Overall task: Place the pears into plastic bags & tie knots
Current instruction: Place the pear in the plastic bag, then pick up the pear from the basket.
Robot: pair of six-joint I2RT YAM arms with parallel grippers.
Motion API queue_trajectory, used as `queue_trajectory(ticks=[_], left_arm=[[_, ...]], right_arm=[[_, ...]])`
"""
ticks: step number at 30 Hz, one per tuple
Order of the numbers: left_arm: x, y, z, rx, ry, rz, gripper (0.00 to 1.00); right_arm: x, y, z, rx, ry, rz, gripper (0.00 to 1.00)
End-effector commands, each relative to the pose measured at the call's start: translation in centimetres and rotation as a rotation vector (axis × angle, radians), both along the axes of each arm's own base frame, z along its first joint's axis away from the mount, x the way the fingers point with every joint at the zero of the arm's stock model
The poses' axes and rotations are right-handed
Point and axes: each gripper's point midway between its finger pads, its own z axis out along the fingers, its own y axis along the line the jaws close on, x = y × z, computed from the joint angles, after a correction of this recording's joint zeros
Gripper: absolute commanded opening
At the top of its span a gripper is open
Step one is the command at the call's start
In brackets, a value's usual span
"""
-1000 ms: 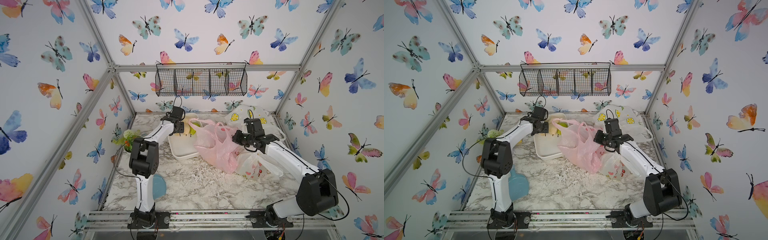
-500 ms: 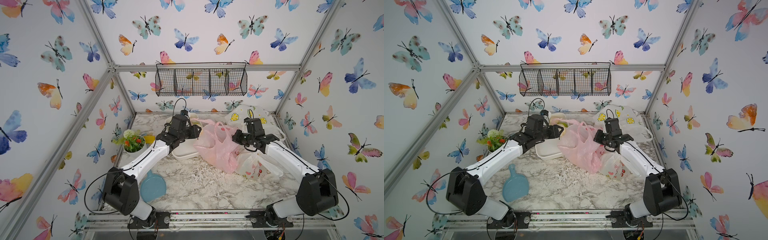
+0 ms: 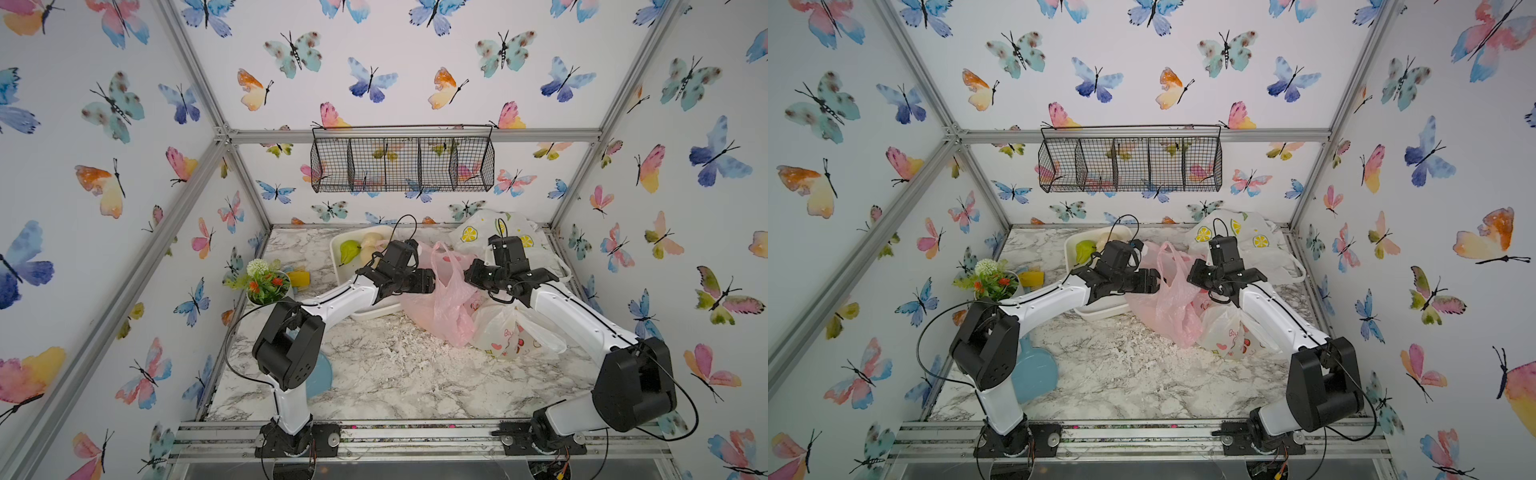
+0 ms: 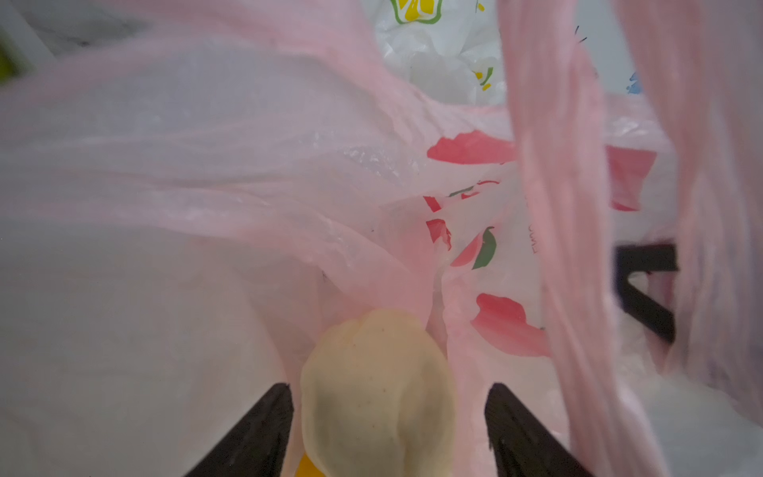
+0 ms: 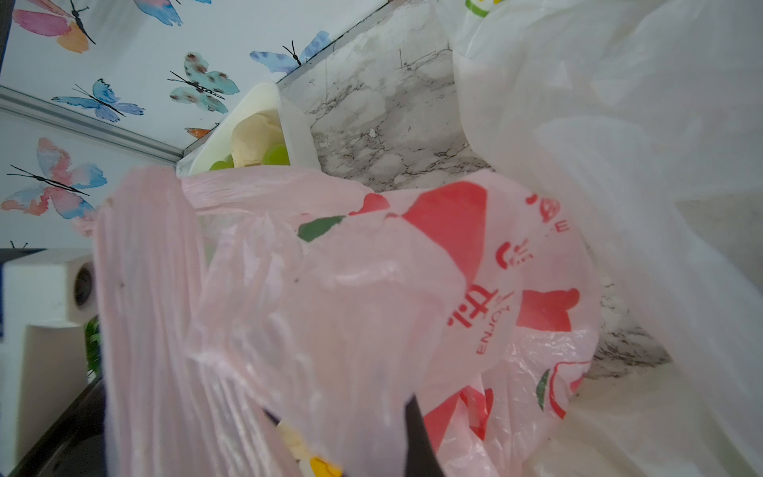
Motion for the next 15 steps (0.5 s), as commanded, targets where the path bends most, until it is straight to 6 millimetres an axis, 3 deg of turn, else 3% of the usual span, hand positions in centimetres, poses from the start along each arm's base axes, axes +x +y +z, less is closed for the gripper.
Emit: queue_trajectory(ticks=[1,3,6,10,12,15], left_arm=[[-0.3,3.0,8.0,-0.075,-0.119,-0.006,0.78],[-0.7,5.5,9.7,-0.070,-0.150,0.012,0.78],[0.0,10.9,10.4,-0.036,-0.186,0.130,0.74],[3.1,18.7,7.2,0.110,-0.153,0.374,0.70],[4.7,20.3,5.0,0.221,-0.136,0.436,0.75],[7.2,20.4,2.1,0.305,-0.094,0.446,0.85]], right_arm=[[0.3,-0.5,0.5,-0.015,-0.017,-0.009,0.03],[0.3,-0.7,0.5,-0.016,-0.019,-0.012,0.02],[0.4,-0.7,0.4,-0.013,-0.018,-0.010,0.02],[0.4,-0.5,0.4,-0.005,-0.016,-0.008,0.03],[0.5,-0.4,0.4,0.004,-0.015,-0.004,0.03],[0.5,-0.3,0.6,0.010,-0.016,-0.001,0.02]])
